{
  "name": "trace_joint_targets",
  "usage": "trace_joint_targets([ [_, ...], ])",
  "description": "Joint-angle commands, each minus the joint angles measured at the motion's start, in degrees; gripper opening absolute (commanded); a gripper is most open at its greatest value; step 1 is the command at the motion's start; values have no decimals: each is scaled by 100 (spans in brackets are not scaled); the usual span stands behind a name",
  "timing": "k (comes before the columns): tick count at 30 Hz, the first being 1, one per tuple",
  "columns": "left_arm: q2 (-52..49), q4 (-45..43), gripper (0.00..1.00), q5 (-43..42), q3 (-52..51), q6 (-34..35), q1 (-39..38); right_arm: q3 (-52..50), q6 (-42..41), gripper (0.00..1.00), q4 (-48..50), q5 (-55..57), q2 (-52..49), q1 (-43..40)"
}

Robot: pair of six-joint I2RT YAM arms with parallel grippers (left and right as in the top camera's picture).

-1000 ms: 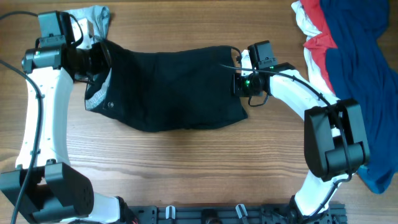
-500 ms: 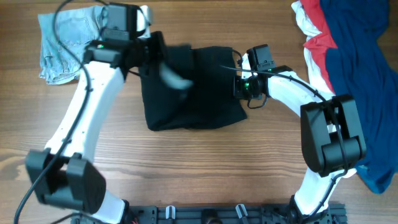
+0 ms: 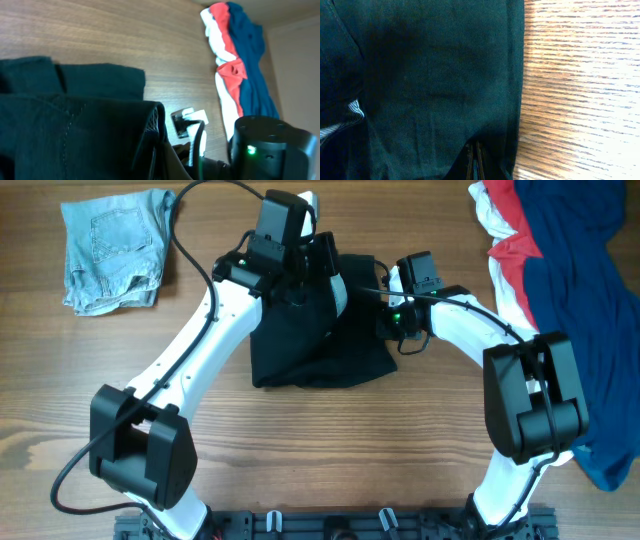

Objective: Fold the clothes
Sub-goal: 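Grasp the left end of the folded shorts and fold it rightward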

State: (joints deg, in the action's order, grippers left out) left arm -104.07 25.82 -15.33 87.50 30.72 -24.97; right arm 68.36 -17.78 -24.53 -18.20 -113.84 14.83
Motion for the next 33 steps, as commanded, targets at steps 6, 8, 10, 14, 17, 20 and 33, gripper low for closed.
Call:
trace_joint_targets([
  [6, -28, 857, 4, 750, 151, -350, 59, -61, -48, 4, 50, 46, -201, 9],
  [8, -72, 791, 4, 752, 151, -348, -76, -57, -46, 4, 184, -92, -199, 9],
  [10, -151, 680, 4, 750, 151, -345, -216, 11, -48, 4, 326, -474, -164, -26],
  [14, -262, 334, 4, 748, 151, -323, -452, 271, -164, 4, 341, -748, 210, -138],
  [17, -260, -15, 4, 616, 151, -116, -455, 240, -197, 4, 192, -660, 262, -234],
  [20, -269, -435, 4, 431, 151, 74, -498, 234, -199, 4, 28, -509, 262, -238],
  [33, -1294, -811, 100, 675, 151, 127, -933, 695, -415, 7, 201, -623, 1711, -911],
])
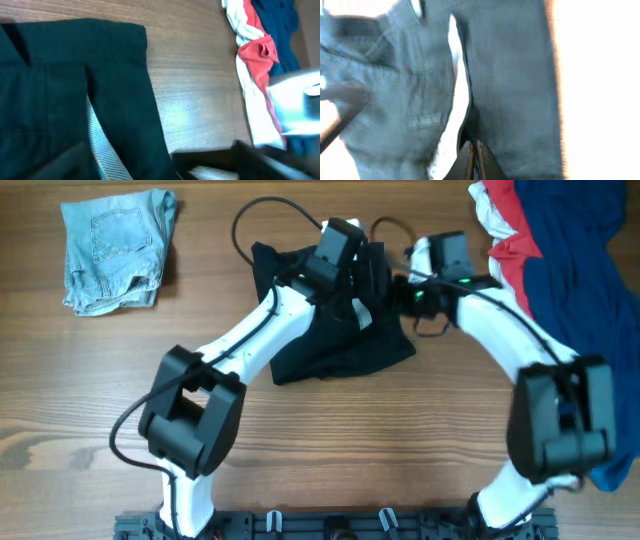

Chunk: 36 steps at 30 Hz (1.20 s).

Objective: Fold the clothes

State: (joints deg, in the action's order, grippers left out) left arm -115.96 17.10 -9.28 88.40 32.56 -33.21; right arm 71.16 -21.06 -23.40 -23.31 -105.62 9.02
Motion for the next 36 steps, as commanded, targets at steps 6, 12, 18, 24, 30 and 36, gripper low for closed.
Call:
trace_joint_targets([
  [6, 205, 446, 100, 122, 61, -59, 365, 415, 291, 27, -402, -120, 1115, -756],
  [12, 1346, 1582, 100, 151, 61, -79, 1412, 415, 619, 58, -625, -315, 619, -398],
  [18, 2170, 2734, 100, 304, 61, -616, 2682, 415, 1106, 63, -501, -896, -568, 238],
  [24, 2179, 3495, 100, 708, 61, -691, 3333, 415, 1169, 59, -293, -894, -1292, 595],
  [30, 2179, 3654, 100, 903, 61, -887, 3436, 446, 990, 4, 48, -1005, -1193, 721],
  [36, 2221, 3644, 100, 1047, 61, -968, 3842, 573, 988, 4, -22, -1134, -229, 885],
])
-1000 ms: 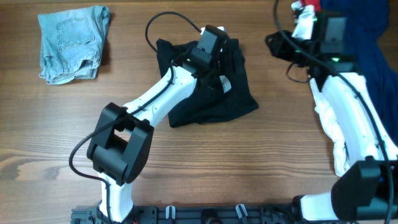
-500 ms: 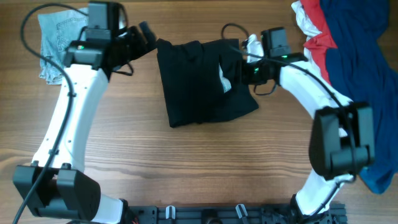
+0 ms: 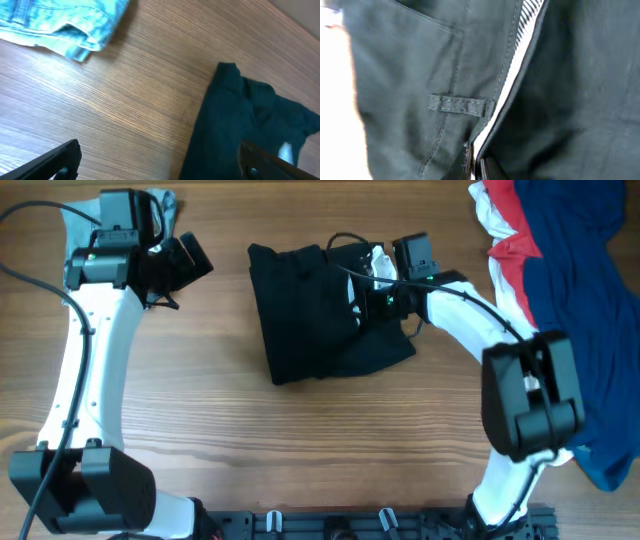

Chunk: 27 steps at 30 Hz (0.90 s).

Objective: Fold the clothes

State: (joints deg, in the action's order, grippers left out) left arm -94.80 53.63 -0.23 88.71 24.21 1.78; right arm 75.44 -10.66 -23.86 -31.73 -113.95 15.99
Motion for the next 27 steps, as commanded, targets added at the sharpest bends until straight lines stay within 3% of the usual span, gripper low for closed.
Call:
trace_joint_targets([
  [1, 133, -22, 100, 144, 31, -133, 509, 144, -52, 5, 28, -291, 688, 269],
  [7, 284, 15, 100, 111, 31, -133, 1985, 144, -306, 4, 494, -28, 800, 1440],
  [10, 282, 42, 100, -420, 31, -133, 2413, 144, -481, 4, 809, 435, 800, 1694],
  [15, 282, 46, 100, -531, 31, -133, 2422, 662, -146, 4, 170, 435, 802, 1283],
  [20, 282, 74, 100, -529, 28, -136, 2422, 2118, 577, 4, -1659, 752, 802, 680],
  [24, 282, 72, 100, -529, 28, -133, 2422, 2157, 802, 4, -2055, 612, 682, 647],
  [27, 282, 68, 100, -527, 28, -133, 2422, 2159, 870, 4, -1840, 509, 446, 1187],
])
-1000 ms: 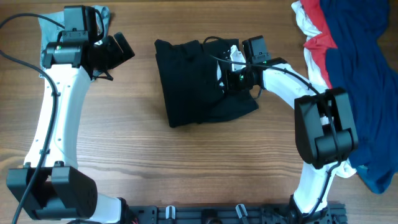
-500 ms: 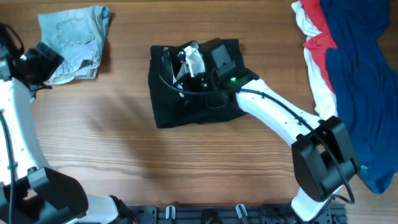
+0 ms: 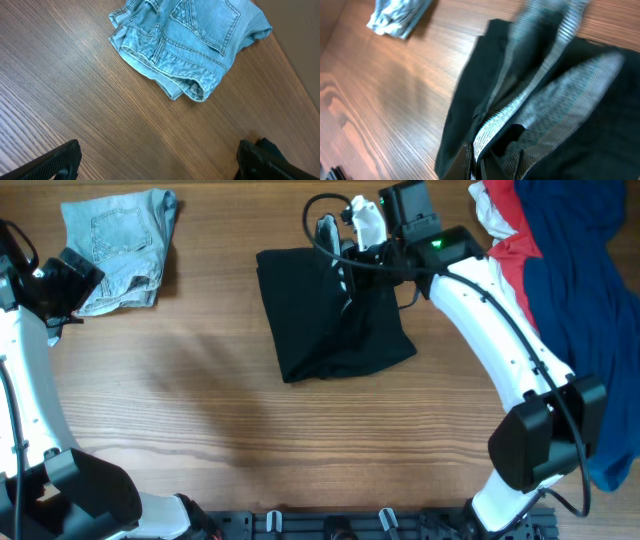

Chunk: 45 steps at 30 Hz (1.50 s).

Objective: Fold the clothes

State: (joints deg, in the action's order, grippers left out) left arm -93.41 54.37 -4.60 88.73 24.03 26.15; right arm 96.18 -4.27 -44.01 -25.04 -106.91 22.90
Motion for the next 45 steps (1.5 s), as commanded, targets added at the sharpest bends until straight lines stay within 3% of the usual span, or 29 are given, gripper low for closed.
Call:
trace_joint_targets([
  [1, 142, -7, 100, -90, 26, -116, -15, 85, 199, 4, 304, -157, -367, 748],
  [8, 142, -7, 100, -66, 26, -116, 2, 85, -367, 4, 1528, -240, -1495, 2601],
  [11, 142, -7, 100, -68, 26, -116, 2, 85, -411, 4, 1578, -164, -1679, 2833],
  [26, 142, -7, 100, -70, 26, -116, 0, 186, -522, 6, 728, 282, -1040, 1462],
  [33, 125, -7, 100, -68, 26, -116, 0, 186, -1268, 8, -98, 723, -1016, 772],
  [34, 111, -9, 100, -70, 26, -116, 0, 186, -1287, 11, -188, 723, -1016, 678],
  [35, 55, -7, 100, -70, 26, -116, 0, 186, -1287, 35, -334, 723, -1016, 553],
  [36, 24, -7, 100, -70, 26, -116, 0, 186, -1287, 52, -435, 723, -1016, 476],
  [37, -17, -7, 100, -74, 26, -116, 0, 186, -1375, 67, -522, 726, -1016, 402],
  [38, -59, -7, 100, -74, 26, -114, -2, 184, -1394, 74, -568, 723, -1019, 332],
  [40, -160, -7, 100, -94, 26, -114, -4, 170, -1453, 86, -490, 774, -1032, 195],
  [45, -225, -7, 100, -92, 26, -116, -4, 168, -1545, 89, 76, 702, -1384, 162],
])
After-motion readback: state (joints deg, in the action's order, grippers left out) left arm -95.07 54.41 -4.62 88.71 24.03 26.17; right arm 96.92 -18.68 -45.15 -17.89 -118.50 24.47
